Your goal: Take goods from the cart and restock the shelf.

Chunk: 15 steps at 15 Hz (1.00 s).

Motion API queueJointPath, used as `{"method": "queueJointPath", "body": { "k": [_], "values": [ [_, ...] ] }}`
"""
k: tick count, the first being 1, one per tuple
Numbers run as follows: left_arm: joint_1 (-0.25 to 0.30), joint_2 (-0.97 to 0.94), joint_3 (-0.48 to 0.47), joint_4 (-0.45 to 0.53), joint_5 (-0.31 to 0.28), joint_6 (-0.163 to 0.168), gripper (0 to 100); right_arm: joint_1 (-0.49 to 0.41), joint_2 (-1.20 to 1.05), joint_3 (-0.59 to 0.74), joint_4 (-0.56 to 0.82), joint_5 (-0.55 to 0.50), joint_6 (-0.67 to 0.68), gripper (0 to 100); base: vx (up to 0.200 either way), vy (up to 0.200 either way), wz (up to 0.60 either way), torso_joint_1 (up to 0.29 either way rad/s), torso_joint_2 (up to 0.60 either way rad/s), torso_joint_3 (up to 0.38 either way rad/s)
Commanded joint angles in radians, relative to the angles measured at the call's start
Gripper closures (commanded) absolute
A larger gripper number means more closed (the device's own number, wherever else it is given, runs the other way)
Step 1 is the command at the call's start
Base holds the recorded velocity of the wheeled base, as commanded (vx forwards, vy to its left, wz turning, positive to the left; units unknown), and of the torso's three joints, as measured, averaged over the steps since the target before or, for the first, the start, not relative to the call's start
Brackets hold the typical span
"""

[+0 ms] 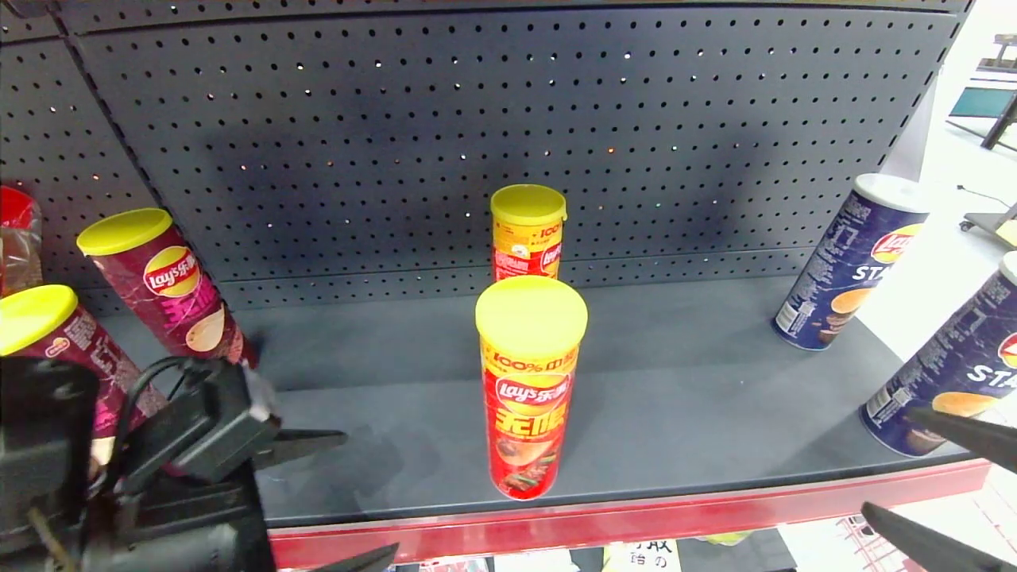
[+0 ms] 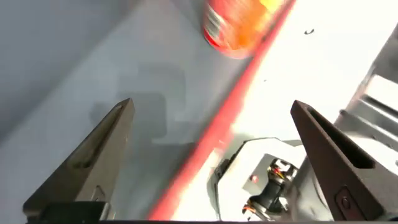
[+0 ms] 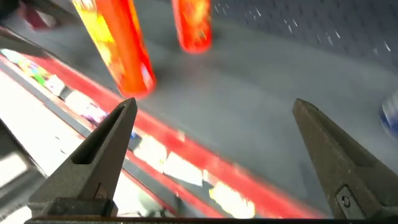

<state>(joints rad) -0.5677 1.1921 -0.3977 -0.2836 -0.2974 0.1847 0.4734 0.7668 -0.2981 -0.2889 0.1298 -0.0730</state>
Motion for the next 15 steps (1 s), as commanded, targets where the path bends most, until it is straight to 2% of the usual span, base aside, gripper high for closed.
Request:
{"method": "queueJointPath", "body": {
  "k": [1, 2, 3, 4, 5, 6, 7, 8, 9, 10, 12, 13, 14, 15],
  "values": [
    [0.055, -0.589, 0.154, 0.245, 0.132, -0.068, 0, -0.081, -0.248, -0.018, 0.235, -0.108, -0.001, 0, 0.0, 0.0, 0.0, 0.0, 0.0, 0.0],
    [0.088, -0.761, 0.122, 0.428, 0.208, -0.093, 0, -0.131, -0.33, -0.033, 0.352, -0.165, 0.002, 0, 0.0, 0.0, 0.0, 0.0, 0.0, 0.0],
    [0.104, -0.845, 0.097, 0.531, 0.235, -0.102, 0, -0.159, -0.37, -0.039, 0.399, -0.19, 0.004, 0, 0.0, 0.0, 0.0, 0.0, 0.0, 0.0],
    [0.161, -1.019, 0.011, 0.805, 0.267, -0.122, 0, -0.226, -0.46, -0.056, 0.491, -0.231, 0.002, 0, 0.0, 0.0, 0.0, 0.0, 0.0, 0.0],
    [0.216, -1.063, -0.05, 0.94, 0.278, -0.146, 0, -0.272, -0.5, -0.073, 0.534, -0.245, 0.001, 0, 0.0, 0.0, 0.0, 0.0, 0.0, 0.0],
    [0.311, -1.063, -0.09, 0.989, 0.301, -0.192, 0, -0.337, -0.521, -0.085, 0.568, -0.257, 0.001, 0, 0.0, 0.0, 0.0, 0.0, 0.0, 0.0],
    [0.422, -1.06, -0.099, 0.992, 0.308, -0.218, 0, -0.406, -0.544, -0.081, 0.591, -0.259, 0.001, 0, 0.0, 0.0, 0.0, 0.0, 0.0, 0.0],
    [0.519, -1.072, -0.095, 0.992, 0.299, -0.226, 0, -0.464, -0.58, -0.07, 0.617, -0.257, 0.001, 0, 0.0, 0.0, 0.0, 0.0, 0.0, 0.0],
    [0.591, -1.118, -0.073, 0.995, 0.29, -0.228, 0, -0.524, -0.636, -0.056, 0.669, -0.248, -0.002, 0, 0.0, 0.0, 0.0, 0.0, 0.0, 0.0],
    [0.597, -1.14, -0.052, 0.994, 0.287, -0.226, 0, -0.544, -0.67, -0.042, 0.699, -0.242, -0.005, 0, 0.0, 0.0, 0.0, 0.0, 0.0, 0.0],
    [0.569, -1.188, -0.001, 0.942, 0.281, -0.223, 0, -0.542, -0.672, 0.007, 0.702, -0.237, -0.002, 0, 0.0, 0.0, 0.0, 0.0, 0.0, 0.0],
    [0.568, -1.192, 0.108, 0.798, 0.262, -0.223, 0, -0.542, -0.672, 0.054, 0.66, -0.174, -0.004, 0, 0.0, 0.0, 0.0, 0.0, 0.0, 0.0],
    [0.568, -1.192, 0.263, 0.528, 0.262, -0.223, 0, -0.542, -0.672, 0.131, 0.553, -0.122, -0.005, 0, 0.0, 0.0, 0.0, 0.0, 0.0, 0.0],
    [0.568, -1.192, 0.319, 0.403, 0.261, -0.225, 0, -0.542, -0.672, 0.177, 0.478, -0.104, -0.008, 0, 0.0, 0.0, 0.0, 0.0, 0.0, 0.0]
  ]
}}
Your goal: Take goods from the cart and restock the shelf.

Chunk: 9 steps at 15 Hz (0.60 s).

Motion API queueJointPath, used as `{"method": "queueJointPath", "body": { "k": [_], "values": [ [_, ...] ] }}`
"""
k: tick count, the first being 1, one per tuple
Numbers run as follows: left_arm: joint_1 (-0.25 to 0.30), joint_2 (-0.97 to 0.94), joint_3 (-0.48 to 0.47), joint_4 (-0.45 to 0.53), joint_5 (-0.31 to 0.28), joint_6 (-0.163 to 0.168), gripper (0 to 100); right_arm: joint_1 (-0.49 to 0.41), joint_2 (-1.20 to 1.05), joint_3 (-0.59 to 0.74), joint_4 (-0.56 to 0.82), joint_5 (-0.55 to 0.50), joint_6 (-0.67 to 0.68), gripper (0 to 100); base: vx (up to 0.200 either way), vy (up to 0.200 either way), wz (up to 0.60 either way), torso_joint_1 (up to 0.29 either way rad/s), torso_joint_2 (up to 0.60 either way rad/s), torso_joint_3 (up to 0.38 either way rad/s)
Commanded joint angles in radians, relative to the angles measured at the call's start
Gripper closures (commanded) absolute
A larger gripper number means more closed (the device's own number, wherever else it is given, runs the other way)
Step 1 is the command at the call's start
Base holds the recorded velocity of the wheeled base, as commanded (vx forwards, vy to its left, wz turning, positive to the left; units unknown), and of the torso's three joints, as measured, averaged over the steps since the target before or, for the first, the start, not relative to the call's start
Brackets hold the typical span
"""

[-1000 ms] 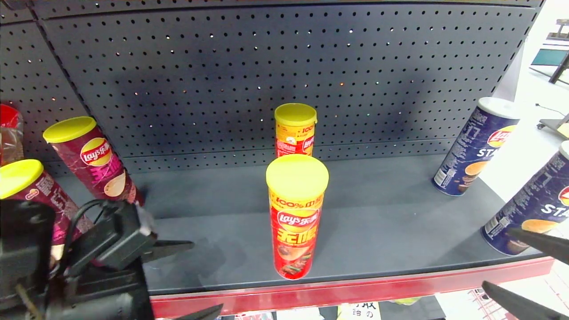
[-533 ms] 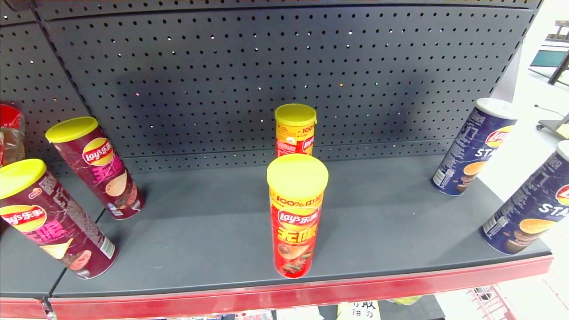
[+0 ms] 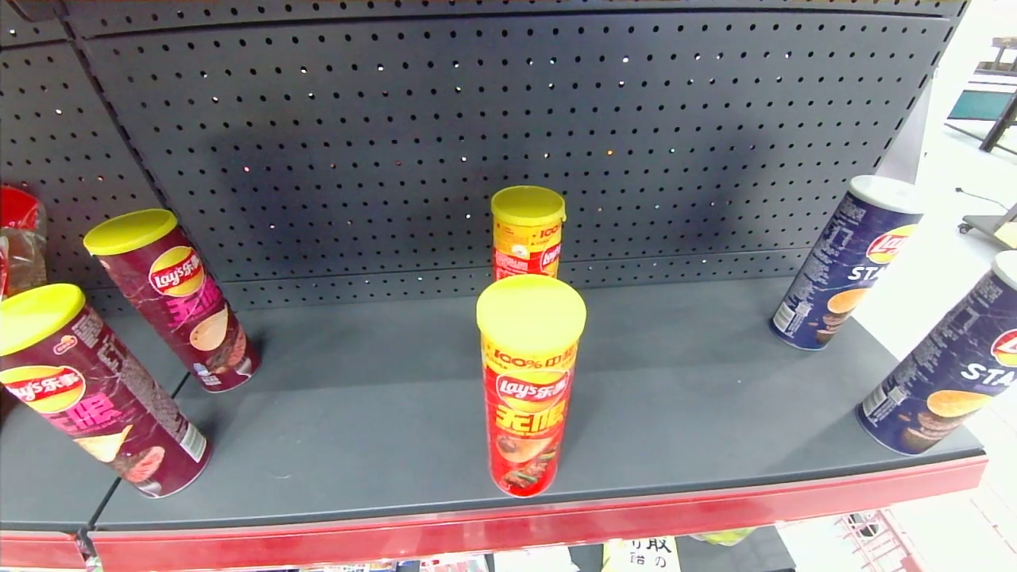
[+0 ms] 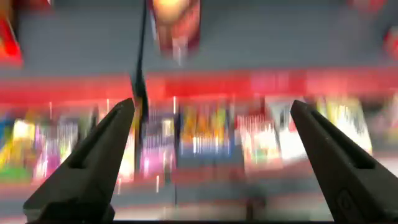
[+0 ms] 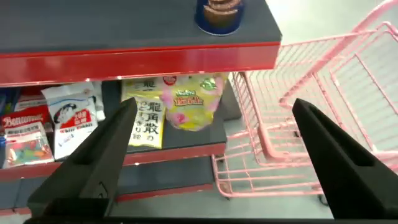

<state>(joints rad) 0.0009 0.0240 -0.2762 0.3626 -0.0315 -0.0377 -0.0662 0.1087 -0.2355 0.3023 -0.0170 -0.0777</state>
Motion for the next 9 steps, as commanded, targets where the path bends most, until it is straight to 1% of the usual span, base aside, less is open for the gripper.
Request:
{"method": "queueJointPath", "body": {
  "k": [1, 2, 3, 4, 5, 7, 9],
  "values": [
    [-0.001, -0.023, 0.273, -0.39, -0.019, 0.01, 0, -0.003, -0.014, 0.199, -0.27, 0.101, 0.012, 0, 0.0, 0.0, 0.0, 0.0, 0.0, 0.0],
    [-0.001, -0.024, 0.275, -0.352, -0.031, 0.048, 0, 0.002, -0.015, 0.236, -0.313, 0.131, 0.016, 0, 0.0, 0.0, 0.0, 0.0, 0.0, 0.0],
    [-0.001, -0.024, 0.276, -0.358, -0.024, 0.042, 0, 0.012, -0.024, 0.236, -0.302, 0.129, 0.029, 0, 0.0, 0.0, 0.0, 0.0, 0.0, 0.0],
    [-0.001, -0.024, 0.275, -0.358, -0.015, 0.03, 0, 0.08, -0.032, 0.236, -0.304, 0.117, 0.062, 0, 0.0, 0.0, 0.0, 0.0, 0.0, 0.0],
    [-0.001, -0.024, 0.276, -0.359, -0.015, 0.028, 0, 0.108, -0.037, 0.236, -0.304, 0.095, 0.085, 0, 0.0, 0.0, 0.0, 0.0, 0.0, 0.0],
    [-0.001, -0.024, 0.276, -0.359, -0.015, 0.03, 0, 0.095, -0.047, 0.236, -0.304, 0.094, 0.085, 0, 0.0, 0.0, 0.0, 0.0, 0.0, 0.0],
    [-0.001, -0.024, 0.276, -0.359, -0.015, 0.03, 0, 0.069, -0.104, 0.236, -0.304, 0.094, 0.085, 0, 0.0, 0.0, 0.0, 0.0, 0.0, 0.0]
  ]
}}
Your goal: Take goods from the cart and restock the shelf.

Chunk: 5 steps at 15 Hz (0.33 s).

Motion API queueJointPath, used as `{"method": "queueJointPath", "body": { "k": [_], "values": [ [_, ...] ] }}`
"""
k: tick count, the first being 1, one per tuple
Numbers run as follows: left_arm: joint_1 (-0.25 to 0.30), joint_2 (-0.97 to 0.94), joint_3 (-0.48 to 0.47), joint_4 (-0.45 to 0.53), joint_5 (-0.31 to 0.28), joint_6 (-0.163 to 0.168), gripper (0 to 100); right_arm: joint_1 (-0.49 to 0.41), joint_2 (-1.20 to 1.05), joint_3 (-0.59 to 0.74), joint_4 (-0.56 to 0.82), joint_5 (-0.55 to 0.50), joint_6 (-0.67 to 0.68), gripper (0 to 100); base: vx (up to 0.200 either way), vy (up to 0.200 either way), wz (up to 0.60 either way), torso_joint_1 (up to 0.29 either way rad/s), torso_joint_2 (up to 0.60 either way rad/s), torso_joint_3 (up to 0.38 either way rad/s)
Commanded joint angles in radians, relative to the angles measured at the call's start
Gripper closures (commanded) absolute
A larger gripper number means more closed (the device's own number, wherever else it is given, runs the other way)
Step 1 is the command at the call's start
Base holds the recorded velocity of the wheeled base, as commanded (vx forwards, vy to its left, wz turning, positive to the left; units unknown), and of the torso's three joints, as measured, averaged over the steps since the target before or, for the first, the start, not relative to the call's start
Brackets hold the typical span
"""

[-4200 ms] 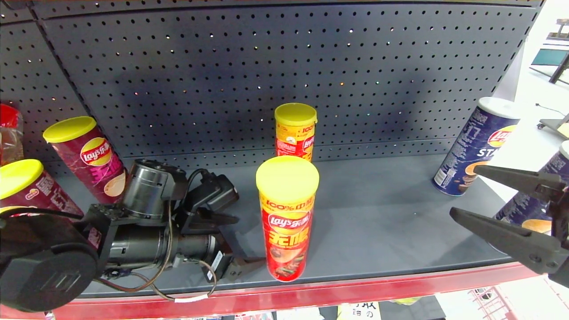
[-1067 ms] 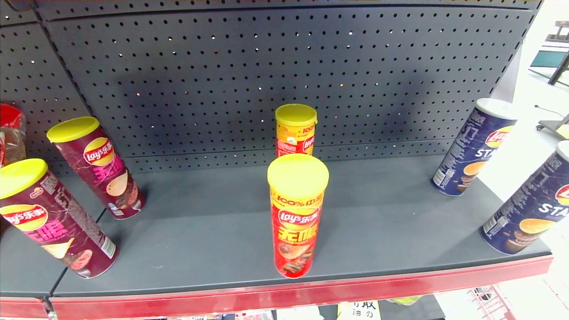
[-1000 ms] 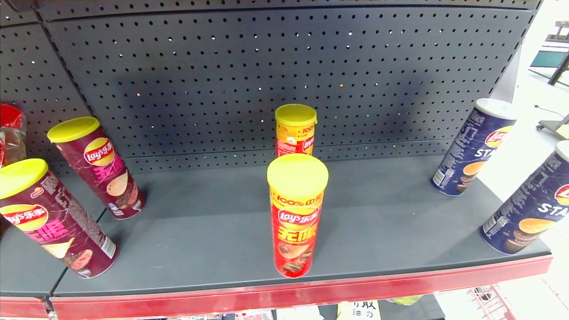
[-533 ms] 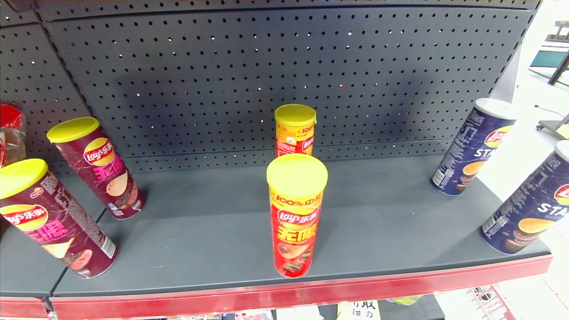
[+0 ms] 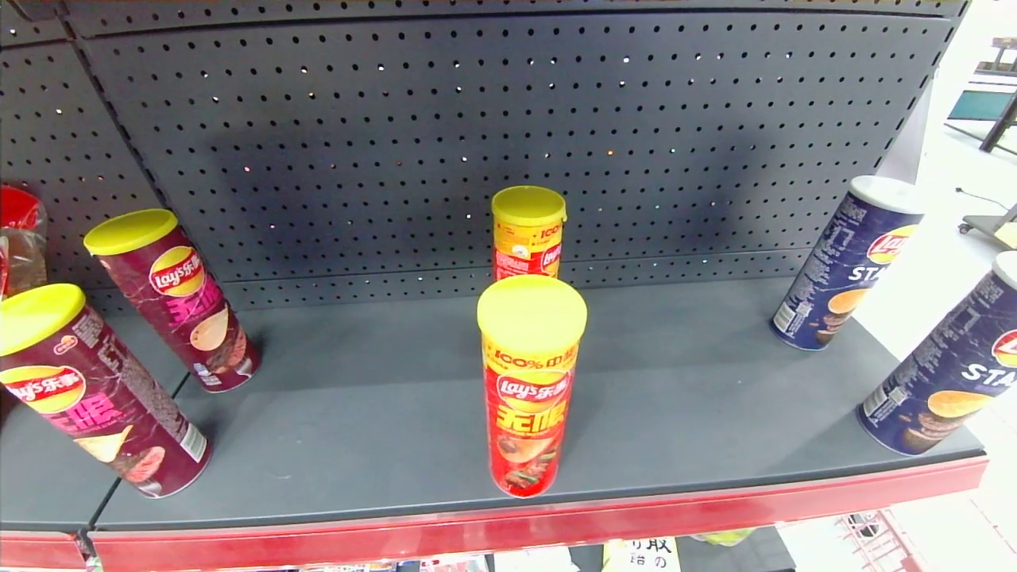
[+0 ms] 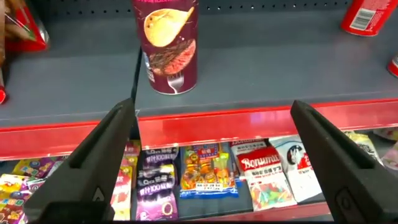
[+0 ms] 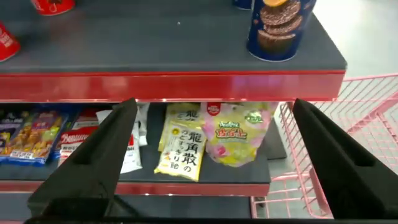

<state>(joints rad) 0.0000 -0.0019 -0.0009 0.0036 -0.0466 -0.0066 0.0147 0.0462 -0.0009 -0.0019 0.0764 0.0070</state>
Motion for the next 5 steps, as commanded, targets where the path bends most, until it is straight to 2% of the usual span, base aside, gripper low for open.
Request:
{"method": "queueJointPath", "body": {
  "k": [1, 5],
  "values": [
    [0.0, 0.002, 0.001, -0.001, 0.001, -0.001, 0, -0.012, -0.045, 0.001, 0.0, -0.001, -0.002, 0, 0.0, 0.0, 0.0, 0.0, 0.0, 0.0],
    [0.0, 0.002, 0.001, 0.001, 0.001, -0.001, 0, -0.012, -0.045, 0.001, 0.0, -0.003, -0.001, 0, 0.0, 0.0, 0.0, 0.0, 0.0, 0.0]
  ]
}}
